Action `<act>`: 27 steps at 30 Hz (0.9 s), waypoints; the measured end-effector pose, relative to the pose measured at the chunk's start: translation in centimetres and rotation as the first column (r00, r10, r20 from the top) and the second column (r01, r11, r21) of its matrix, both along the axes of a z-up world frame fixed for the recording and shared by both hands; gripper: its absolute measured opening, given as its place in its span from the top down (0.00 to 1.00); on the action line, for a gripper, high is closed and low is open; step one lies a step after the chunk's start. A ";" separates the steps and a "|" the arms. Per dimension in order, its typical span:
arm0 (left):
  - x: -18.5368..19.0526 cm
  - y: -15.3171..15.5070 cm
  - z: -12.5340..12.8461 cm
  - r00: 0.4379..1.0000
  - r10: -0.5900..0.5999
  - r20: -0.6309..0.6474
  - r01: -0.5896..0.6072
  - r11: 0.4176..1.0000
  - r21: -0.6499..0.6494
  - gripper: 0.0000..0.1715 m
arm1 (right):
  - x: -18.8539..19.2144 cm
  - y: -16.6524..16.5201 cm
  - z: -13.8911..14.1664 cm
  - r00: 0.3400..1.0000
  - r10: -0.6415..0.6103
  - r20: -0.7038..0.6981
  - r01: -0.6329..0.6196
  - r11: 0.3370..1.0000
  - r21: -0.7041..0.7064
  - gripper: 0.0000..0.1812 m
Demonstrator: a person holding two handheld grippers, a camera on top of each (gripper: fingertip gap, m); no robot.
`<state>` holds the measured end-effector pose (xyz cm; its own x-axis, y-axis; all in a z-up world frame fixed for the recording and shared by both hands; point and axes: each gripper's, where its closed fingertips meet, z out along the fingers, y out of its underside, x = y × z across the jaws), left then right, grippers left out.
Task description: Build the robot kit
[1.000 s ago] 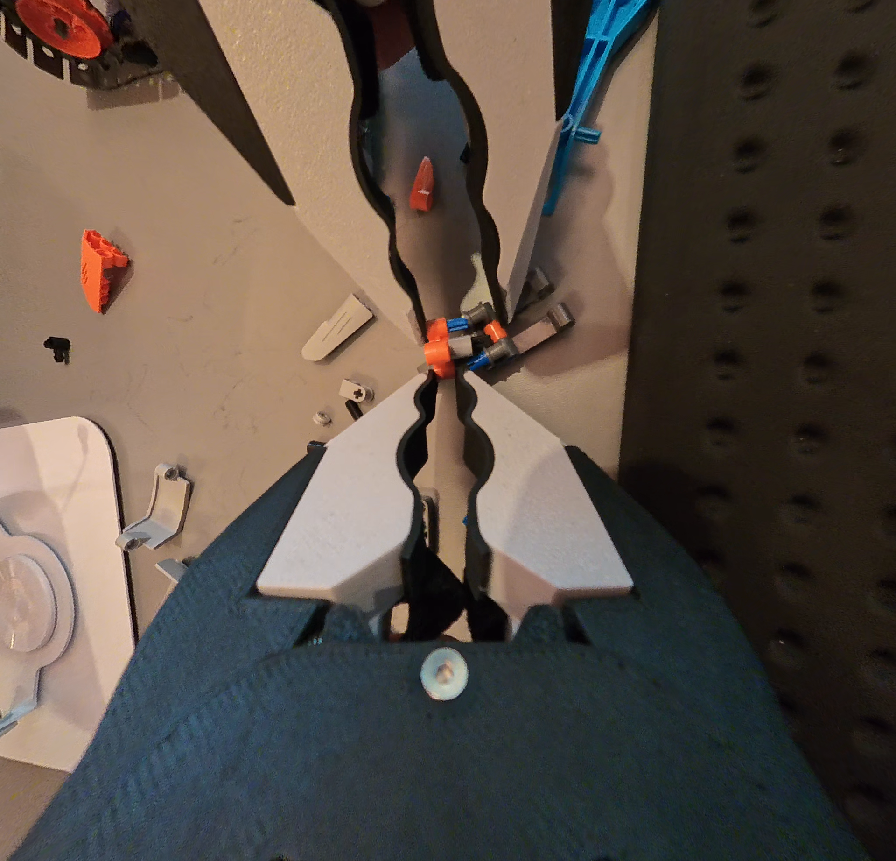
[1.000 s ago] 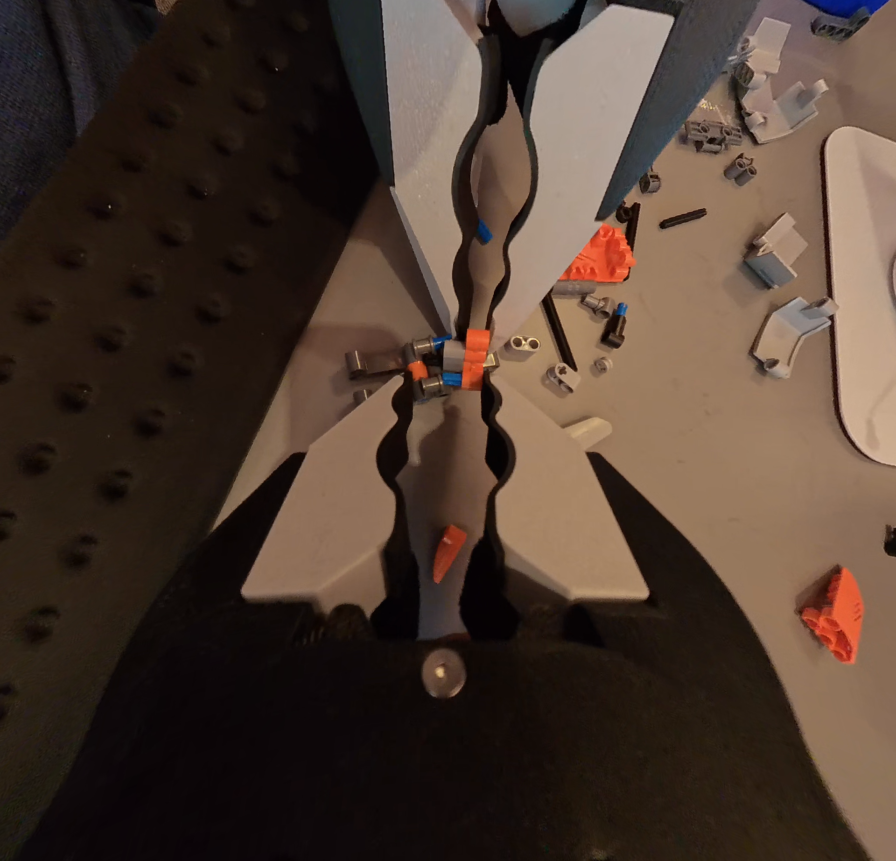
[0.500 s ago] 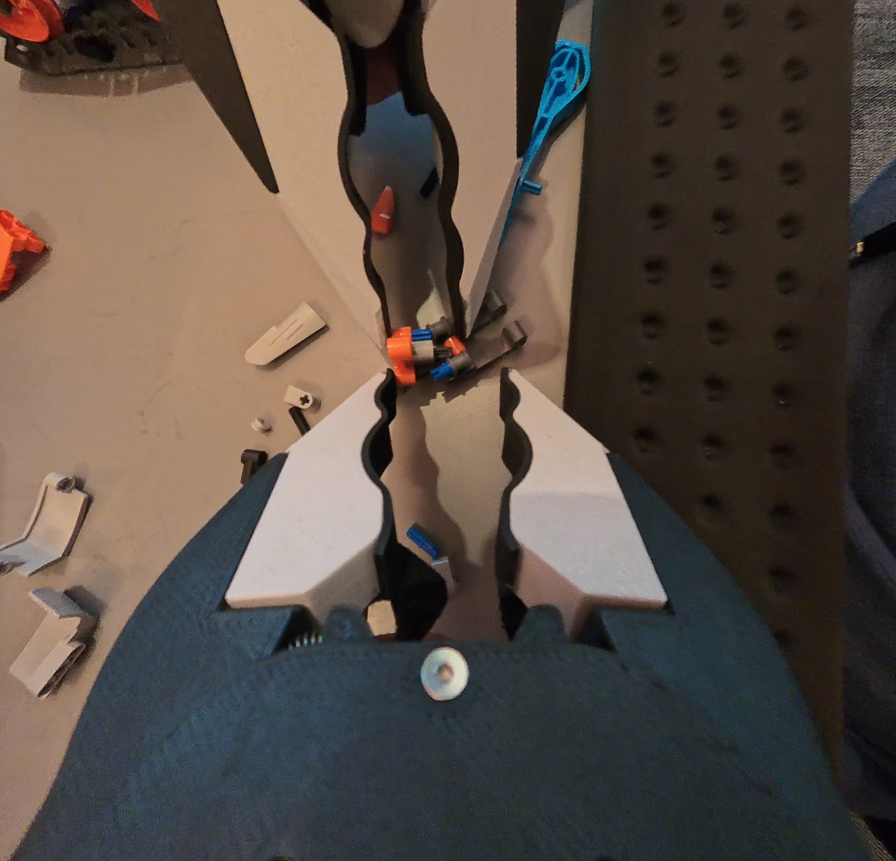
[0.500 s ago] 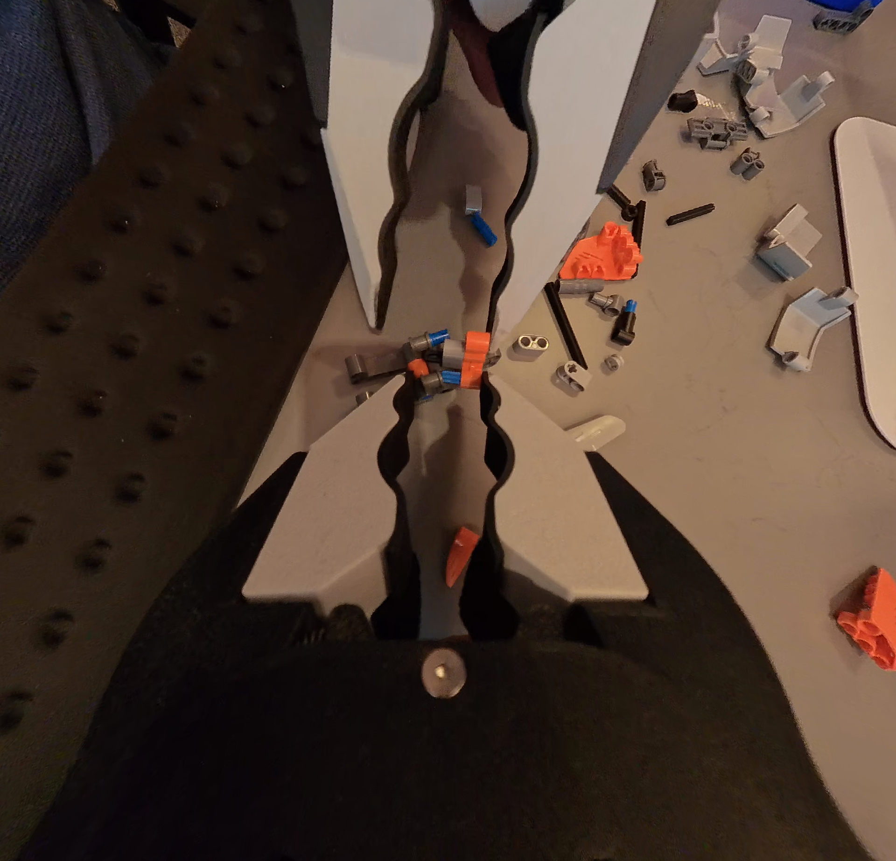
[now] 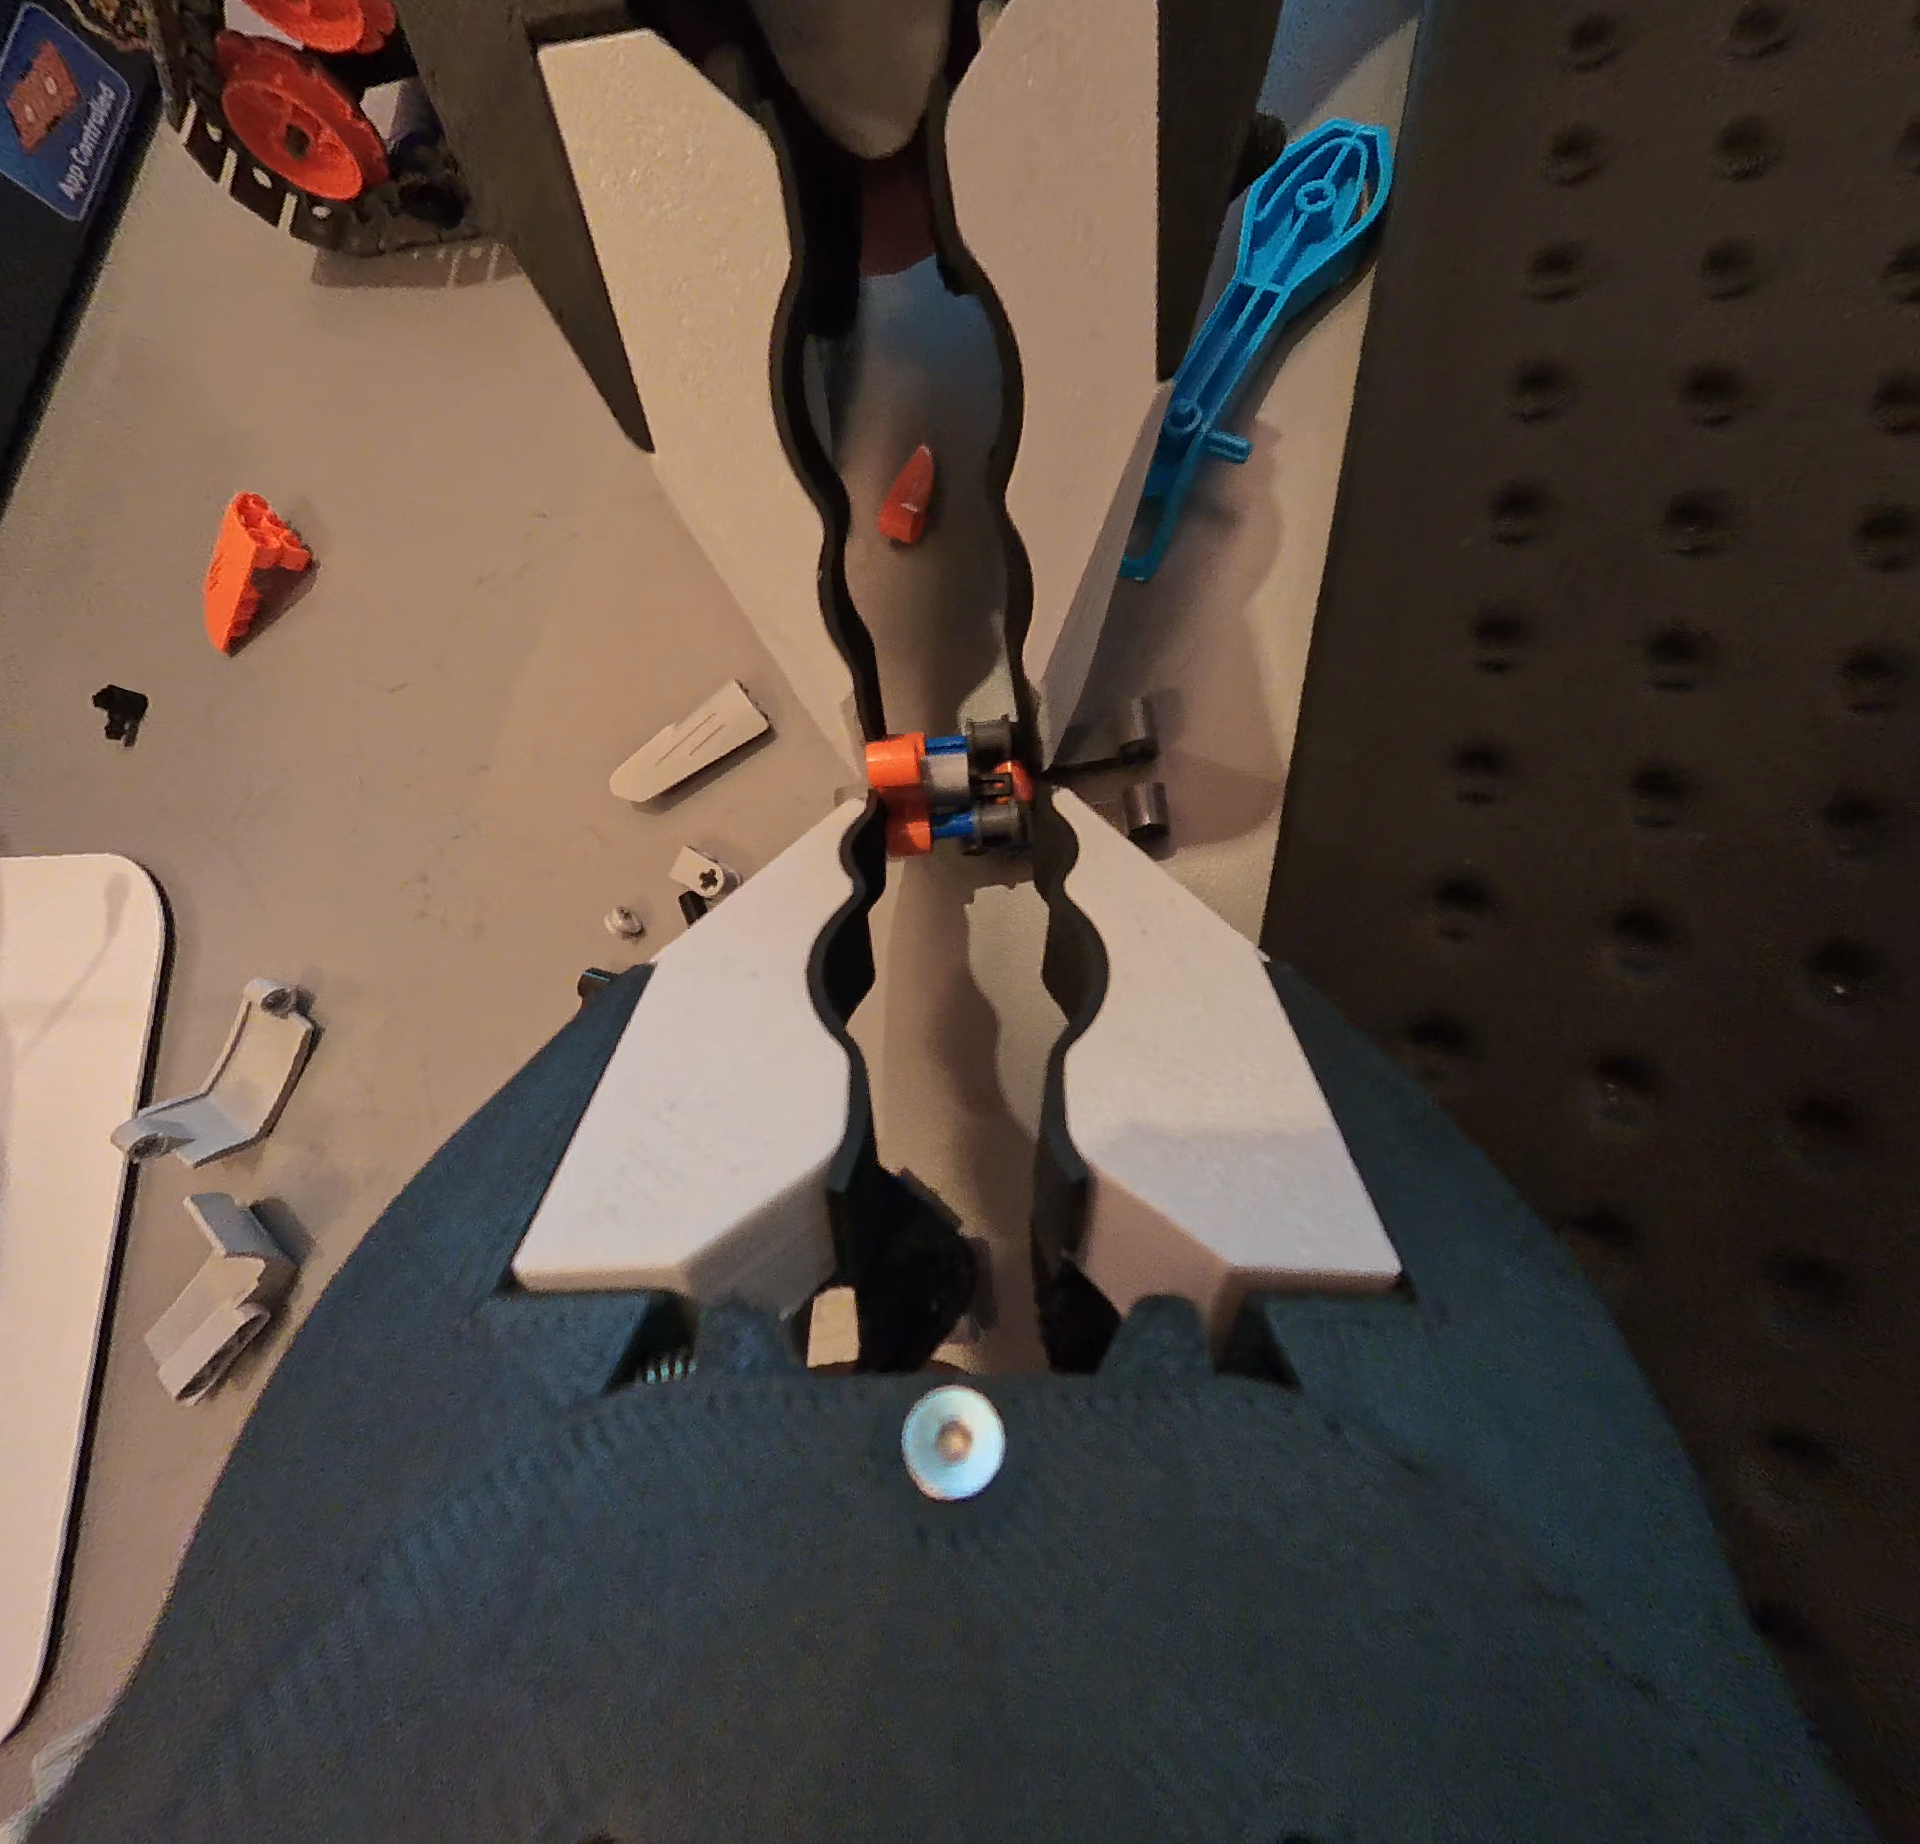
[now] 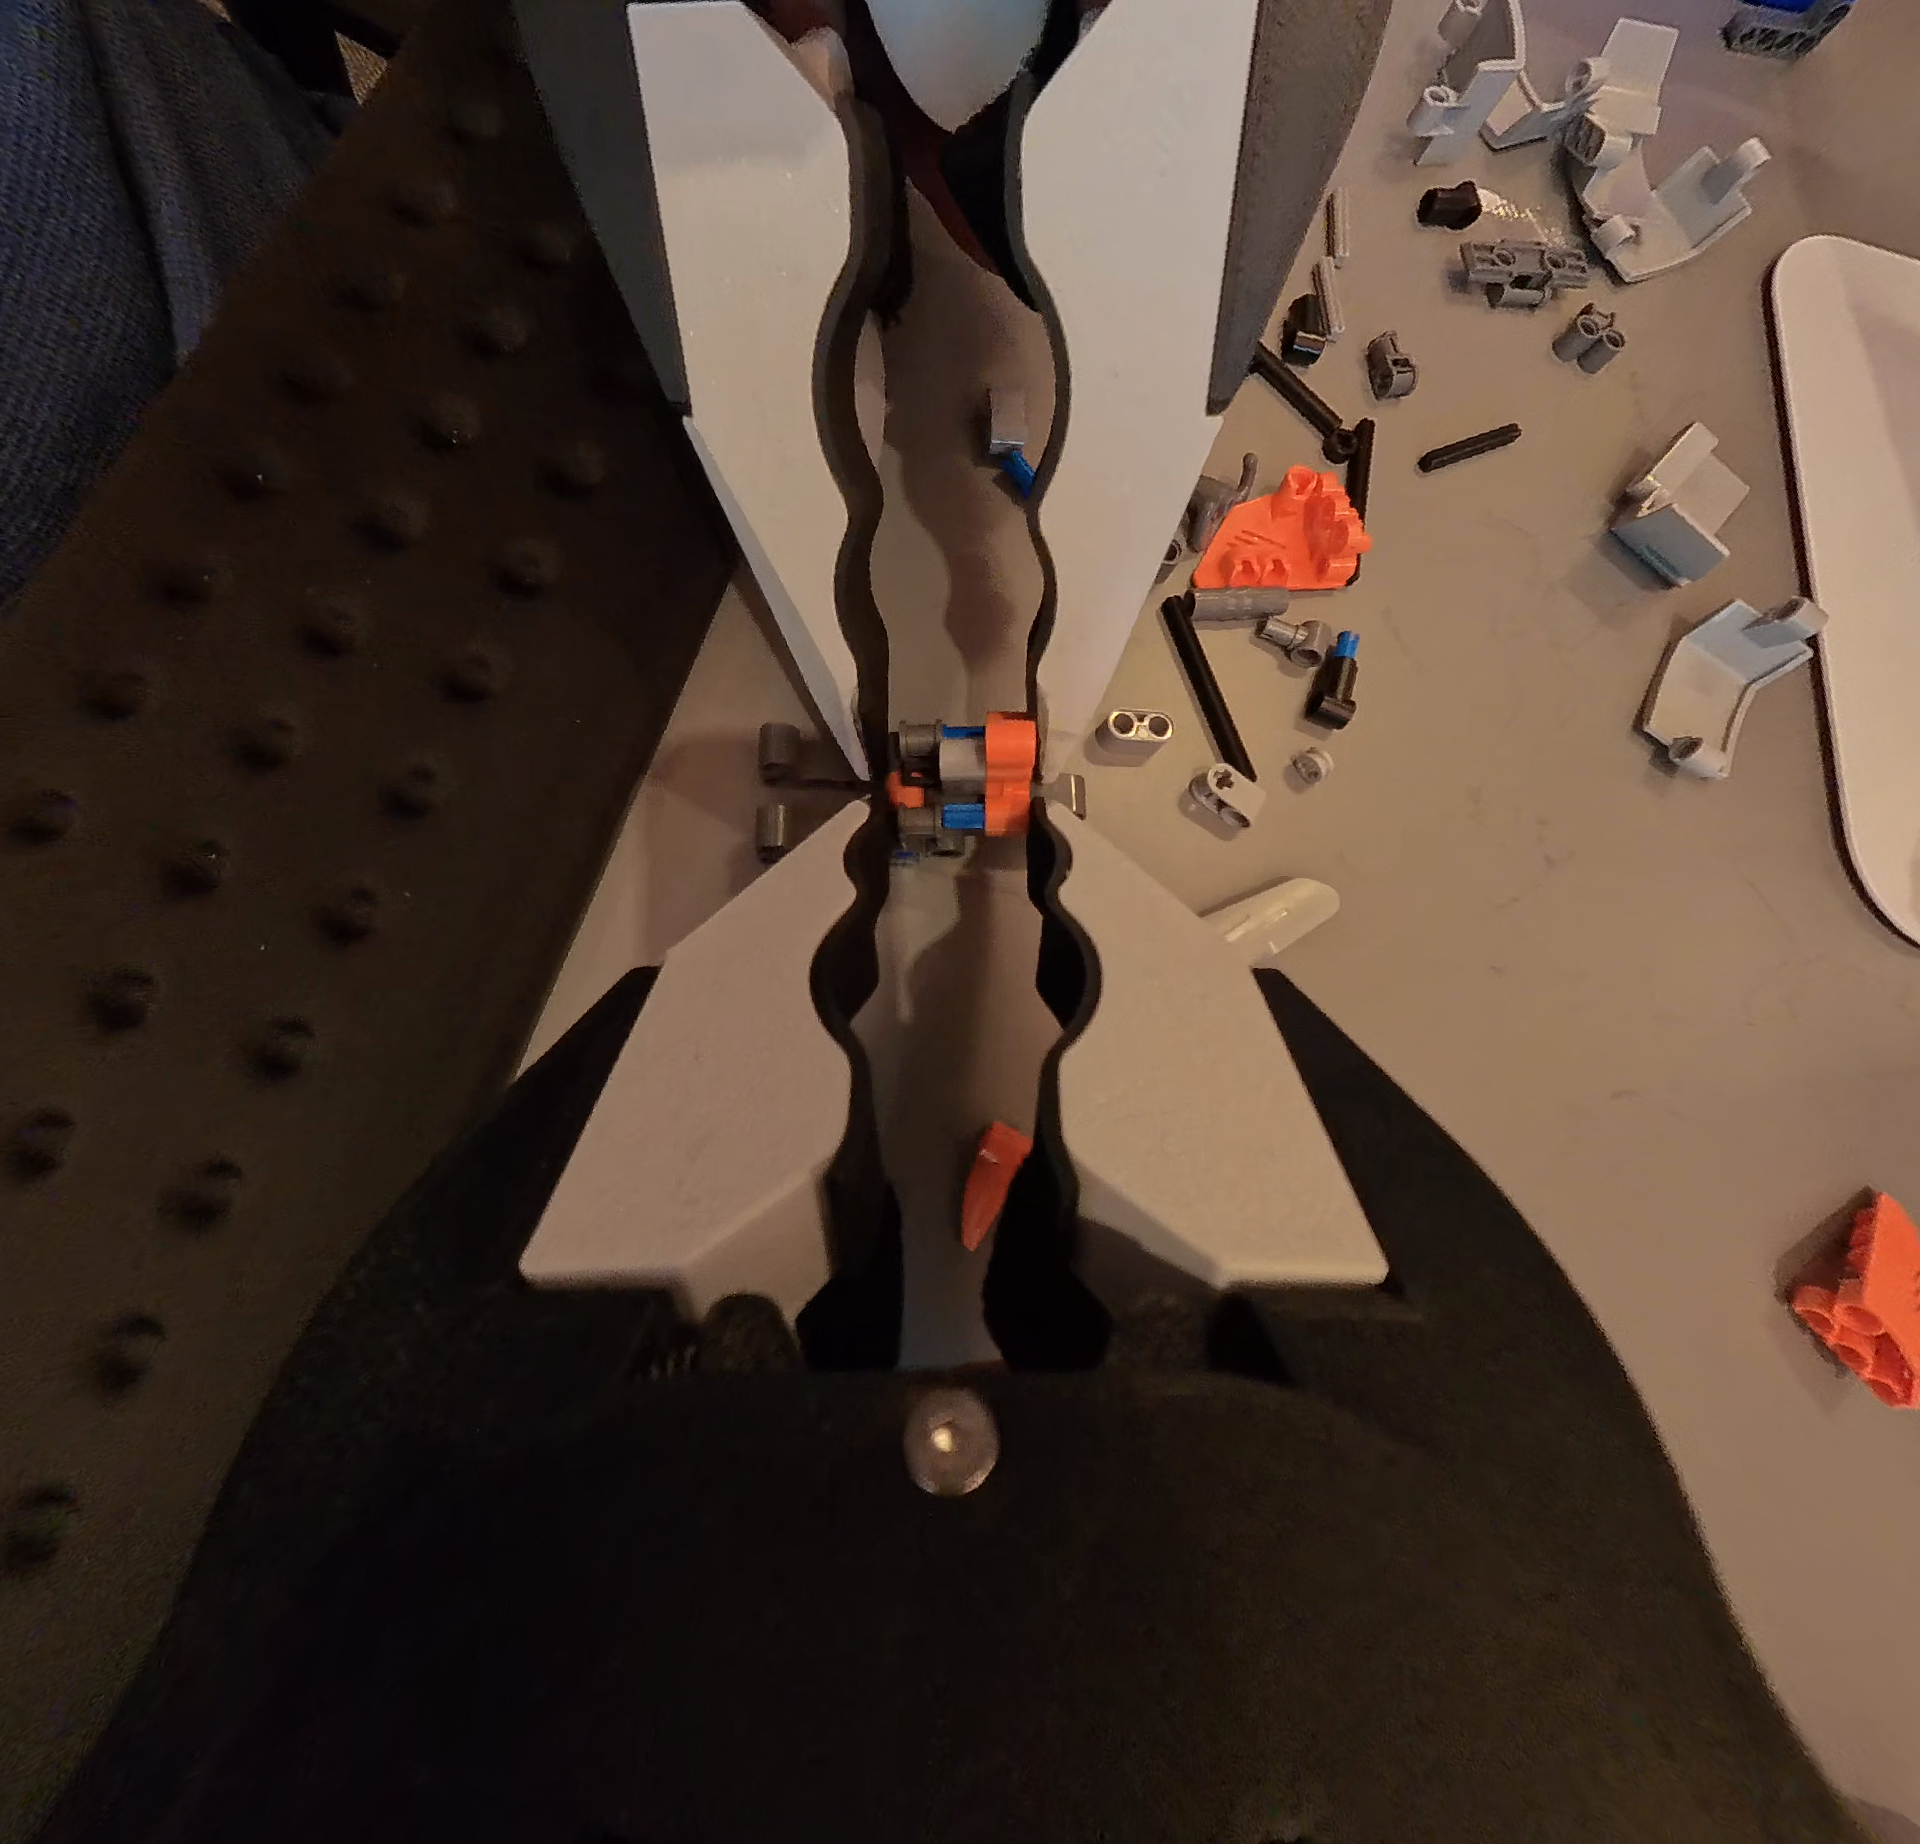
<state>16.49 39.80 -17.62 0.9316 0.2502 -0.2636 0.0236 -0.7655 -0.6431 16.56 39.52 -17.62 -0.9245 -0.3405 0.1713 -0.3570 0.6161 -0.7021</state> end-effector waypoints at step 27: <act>-0.2 0.2 -0.1 0.994 -0.052 -0.092 0.055 0.998 0.028 0.84 | -0.3 0.4 -0.2 0.996 -0.048 -0.079 0.050 0.998 0.025 0.85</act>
<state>16.31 40.01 -17.73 0.9165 0.2095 -0.3408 -0.0767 -0.7441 -0.6637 16.29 39.94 -17.84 -0.9243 -0.3003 0.2355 -0.3791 0.6523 -0.6563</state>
